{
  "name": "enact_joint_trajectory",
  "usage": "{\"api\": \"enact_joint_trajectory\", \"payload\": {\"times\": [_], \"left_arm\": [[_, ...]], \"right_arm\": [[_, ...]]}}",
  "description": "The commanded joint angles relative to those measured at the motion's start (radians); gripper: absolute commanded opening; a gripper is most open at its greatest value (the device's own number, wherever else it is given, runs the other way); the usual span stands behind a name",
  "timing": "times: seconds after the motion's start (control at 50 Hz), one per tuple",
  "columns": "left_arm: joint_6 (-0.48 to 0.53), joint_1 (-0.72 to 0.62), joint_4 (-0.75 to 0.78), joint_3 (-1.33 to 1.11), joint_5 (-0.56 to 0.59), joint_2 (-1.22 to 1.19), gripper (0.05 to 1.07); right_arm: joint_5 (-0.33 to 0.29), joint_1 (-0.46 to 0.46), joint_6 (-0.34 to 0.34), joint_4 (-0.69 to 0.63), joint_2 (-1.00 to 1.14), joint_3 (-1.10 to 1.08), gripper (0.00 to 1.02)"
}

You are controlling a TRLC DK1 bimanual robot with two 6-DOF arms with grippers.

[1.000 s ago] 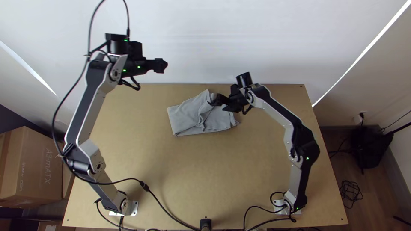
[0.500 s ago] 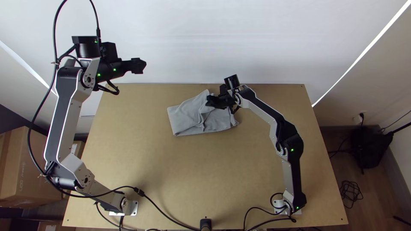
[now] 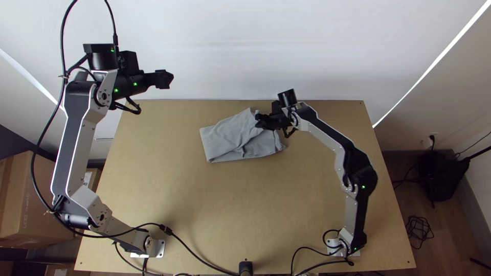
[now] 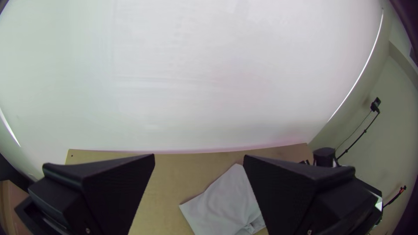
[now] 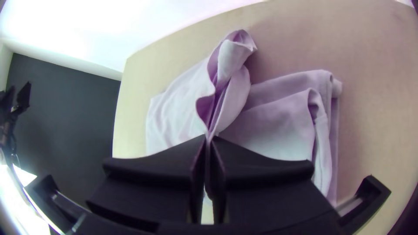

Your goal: Fold the t-shirt

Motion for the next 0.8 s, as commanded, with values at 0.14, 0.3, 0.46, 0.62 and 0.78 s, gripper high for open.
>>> {"api": "enact_joint_trajectory", "payload": {"times": [0.14,0.3,0.46,0.62,0.78], "left_arm": [[0.008,0.008,0.000,-0.035,-0.001,-0.042,1.03],[0.011,0.008,0.005,-0.036,-0.001,-0.042,1.03],[0.025,0.009,0.008,-0.048,-0.003,-0.039,1.03],[0.025,-0.003,0.022,-0.050,-0.001,-0.030,1.03],[0.027,-0.007,0.035,-0.044,-0.003,-0.027,1.03]], "right_arm": [[0.011,-0.034,-0.002,0.039,-0.191,-0.178,0.02],[0.011,-0.085,-0.005,0.079,-0.299,-0.342,0.02],[0.011,-0.134,-0.019,0.133,-0.324,-0.478,0.02],[0.008,-0.168,-0.025,0.140,-0.301,-0.524,0.08],[0.001,-0.178,-0.028,0.133,-0.313,-0.561,0.23]]}}
